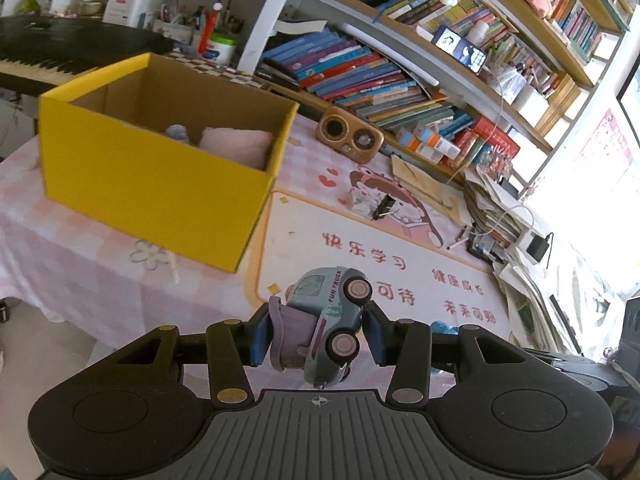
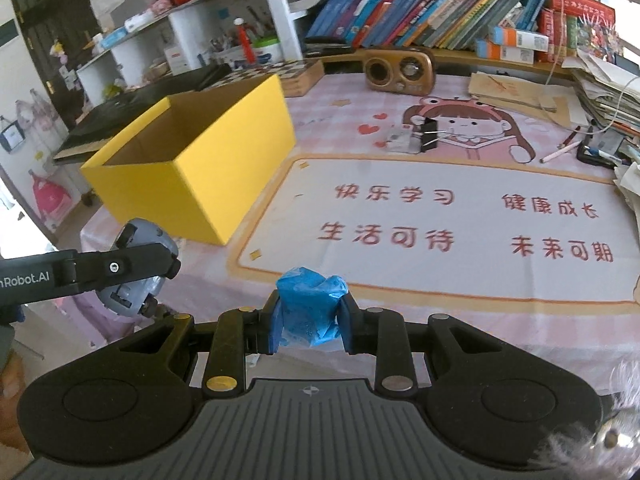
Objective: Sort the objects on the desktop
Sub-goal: 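Lift and carry the toy car and blue clip with both tools toward the yellow box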
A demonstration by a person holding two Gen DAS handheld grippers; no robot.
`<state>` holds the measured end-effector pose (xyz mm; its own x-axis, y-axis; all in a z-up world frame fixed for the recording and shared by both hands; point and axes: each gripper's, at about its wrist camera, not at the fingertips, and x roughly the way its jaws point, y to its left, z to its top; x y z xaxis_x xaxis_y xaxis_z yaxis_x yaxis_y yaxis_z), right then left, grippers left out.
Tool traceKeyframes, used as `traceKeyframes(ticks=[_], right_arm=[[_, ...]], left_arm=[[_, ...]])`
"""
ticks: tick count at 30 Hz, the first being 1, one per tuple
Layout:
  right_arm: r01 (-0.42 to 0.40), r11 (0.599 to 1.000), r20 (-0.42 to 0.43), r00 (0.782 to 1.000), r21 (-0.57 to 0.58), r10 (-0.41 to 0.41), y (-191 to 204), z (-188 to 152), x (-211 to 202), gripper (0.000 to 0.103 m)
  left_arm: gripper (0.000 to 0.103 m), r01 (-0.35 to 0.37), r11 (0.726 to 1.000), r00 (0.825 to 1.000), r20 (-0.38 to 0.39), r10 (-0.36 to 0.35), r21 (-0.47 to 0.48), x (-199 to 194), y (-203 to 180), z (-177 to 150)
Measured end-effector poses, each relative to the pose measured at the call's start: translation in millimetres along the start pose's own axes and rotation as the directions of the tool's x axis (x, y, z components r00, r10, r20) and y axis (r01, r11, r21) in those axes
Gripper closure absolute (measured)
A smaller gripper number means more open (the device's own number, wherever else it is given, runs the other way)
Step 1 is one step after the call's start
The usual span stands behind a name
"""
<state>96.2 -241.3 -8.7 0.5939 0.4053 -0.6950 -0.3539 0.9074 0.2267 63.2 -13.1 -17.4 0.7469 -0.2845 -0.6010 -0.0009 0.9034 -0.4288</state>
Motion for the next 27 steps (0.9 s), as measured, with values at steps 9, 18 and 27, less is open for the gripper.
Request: traceKeyframes(ticks=[9,18,27], right_arm=[[-0.032,0.999,0.001,0.999,-0.030,0.032,33.2,-11.5,-1.2,0.077],[-0.072,0.995,-0.003,0.997,-0.074,0.072,63.0,-13.8,5.1,0.077],[-0.112,0.985,-0.006,0.994,-0.134,0.112,95.6,-11.4,12.0,0.077]], left_arm=[[0.057,-0.032,0.999,0.999,0.023,0.032,-0.021,-30.1,23.0,-11.9],[0.057,-0.063,0.997,0.997,0.052,0.065,-0.044,-51.9,45.0,-15.0],[0.057,-0.091,0.993,0.991,0.089,0.097,-0.077,-71.9,68.4,-14.7]])
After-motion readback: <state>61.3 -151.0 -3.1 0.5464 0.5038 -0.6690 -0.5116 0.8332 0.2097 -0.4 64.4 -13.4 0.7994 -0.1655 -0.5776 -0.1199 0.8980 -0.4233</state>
